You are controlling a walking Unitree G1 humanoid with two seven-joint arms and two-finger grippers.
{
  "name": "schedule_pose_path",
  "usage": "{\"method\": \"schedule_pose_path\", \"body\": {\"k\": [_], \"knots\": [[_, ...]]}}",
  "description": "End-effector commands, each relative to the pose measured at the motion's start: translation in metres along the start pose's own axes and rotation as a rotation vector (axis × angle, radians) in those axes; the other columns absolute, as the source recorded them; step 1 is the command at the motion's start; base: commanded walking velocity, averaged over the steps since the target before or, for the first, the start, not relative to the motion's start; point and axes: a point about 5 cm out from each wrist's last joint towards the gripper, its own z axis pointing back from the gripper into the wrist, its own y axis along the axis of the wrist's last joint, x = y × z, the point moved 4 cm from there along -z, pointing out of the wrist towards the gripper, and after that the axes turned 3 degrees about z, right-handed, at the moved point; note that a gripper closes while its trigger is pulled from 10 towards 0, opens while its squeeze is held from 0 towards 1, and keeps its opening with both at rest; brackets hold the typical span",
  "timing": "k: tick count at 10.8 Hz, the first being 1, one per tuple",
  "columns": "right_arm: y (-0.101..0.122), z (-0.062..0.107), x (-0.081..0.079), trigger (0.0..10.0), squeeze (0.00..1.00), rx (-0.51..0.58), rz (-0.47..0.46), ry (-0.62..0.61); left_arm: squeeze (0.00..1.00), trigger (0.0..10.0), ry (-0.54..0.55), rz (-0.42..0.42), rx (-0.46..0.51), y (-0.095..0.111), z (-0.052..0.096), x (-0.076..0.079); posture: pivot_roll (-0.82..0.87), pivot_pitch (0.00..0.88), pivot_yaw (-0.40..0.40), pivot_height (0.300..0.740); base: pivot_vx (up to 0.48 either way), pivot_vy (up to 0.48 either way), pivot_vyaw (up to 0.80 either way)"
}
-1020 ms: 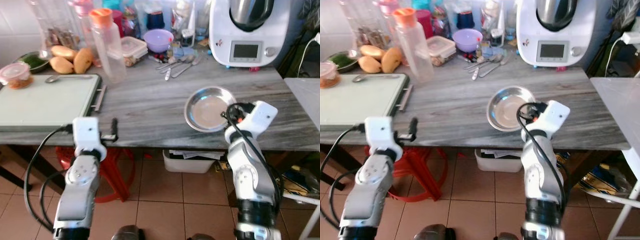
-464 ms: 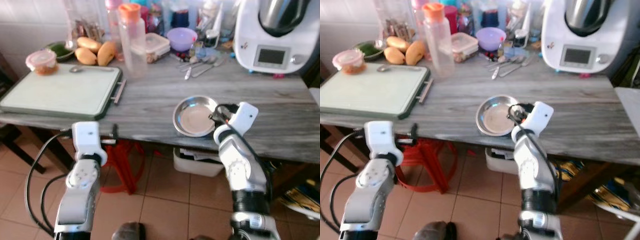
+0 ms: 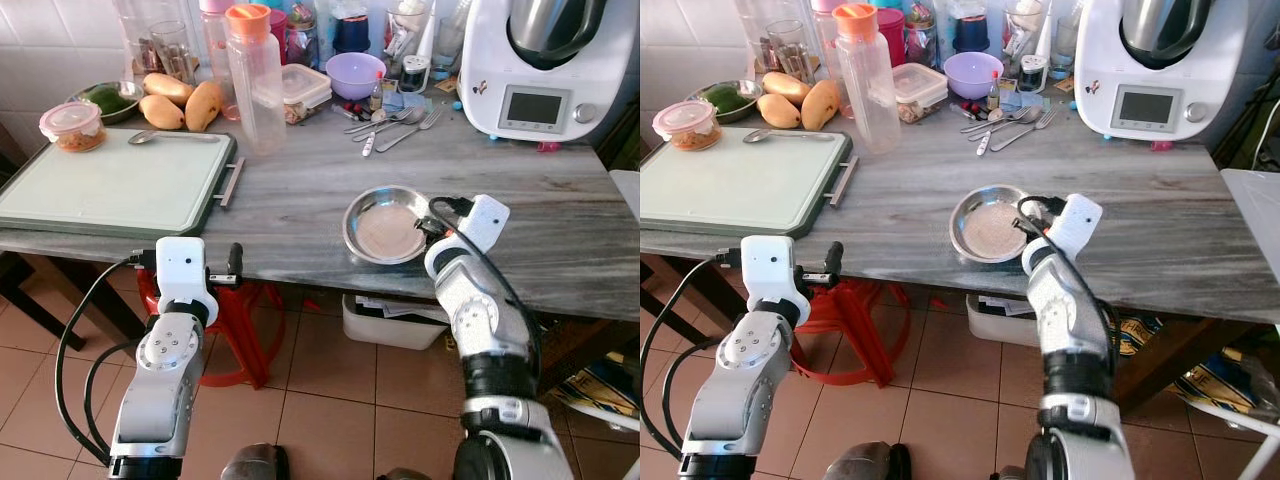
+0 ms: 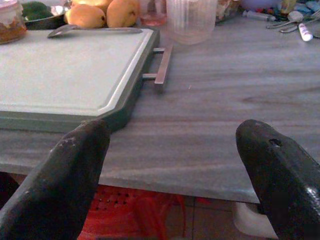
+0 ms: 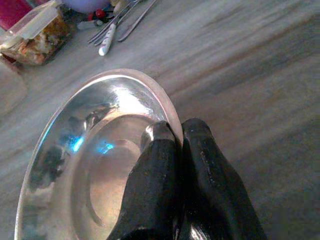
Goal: Setting the table
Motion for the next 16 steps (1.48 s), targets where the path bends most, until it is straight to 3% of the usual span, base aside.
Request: {"method": "schedule_pose_path", "body": {"k": [1,2,6,7,9,11,13,14,16], "knots": [[-0.006,-0.003,0.003,10.0,0.84,-0.034,-0.002,-0.020,0.00,10.0,-0.010,-0.017,-0.004,0.001,-0.002,0.000,0.01,0.000,0.049,0.740,0.000,0.000,0.00],[-0.008,-0.003,0.002,10.0,1.00,-0.046,-0.018,-0.012,0.00,10.0,-0.011,-0.020,-0.009,0.000,-0.002,0.000,0.01,0.000,0.049,0.740,0.000,0.000,0.00],[-0.015,-0.005,-0.005,10.0,1.00,-0.070,0.005,0.023,0.00,10.0,-0.054,-0.029,-0.013,-0.003,-0.001,0.006,0.01,0.000,0.045,0.740,0.000,0.000,0.00],[-0.015,-0.005,-0.010,10.0,1.00,-0.062,0.015,0.040,0.00,10.0,-0.174,-0.013,-0.002,-0.003,0.006,0.019,0.01,0.000,0.045,0.740,0.000,0.000,0.00],[-0.010,-0.006,-0.015,10.0,1.00,-0.030,0.046,0.078,0.00,10.0,-0.307,0.032,-0.003,-0.002,0.012,0.032,0.01,0.000,0.044,0.740,0.000,0.000,0.00],[-0.009,-0.005,-0.022,10.0,1.00,-0.014,0.076,0.112,0.00,10.0,-0.341,0.023,-0.026,-0.008,0.015,0.038,0.01,0.000,0.041,0.740,0.000,0.000,0.00],[0.008,0.000,-0.037,10.0,1.00,0.085,0.158,0.172,0.00,10.0,-0.333,0.031,-0.024,-0.008,0.013,0.036,0.00,0.000,0.035,0.740,0.000,0.000,0.00],[0.016,0.003,-0.045,10.0,1.00,0.124,0.175,0.208,0.00,10.0,-0.278,0.019,-0.044,-0.012,0.009,0.030,0.00,0.000,0.031,0.740,0.000,0.000,0.00],[0.014,0.005,-0.045,10.0,1.00,0.128,0.192,0.214,0.00,10.0,-0.243,0.008,-0.048,-0.013,0.007,0.025,0.00,0.000,0.025,0.740,0.000,0.000,0.00]]}}
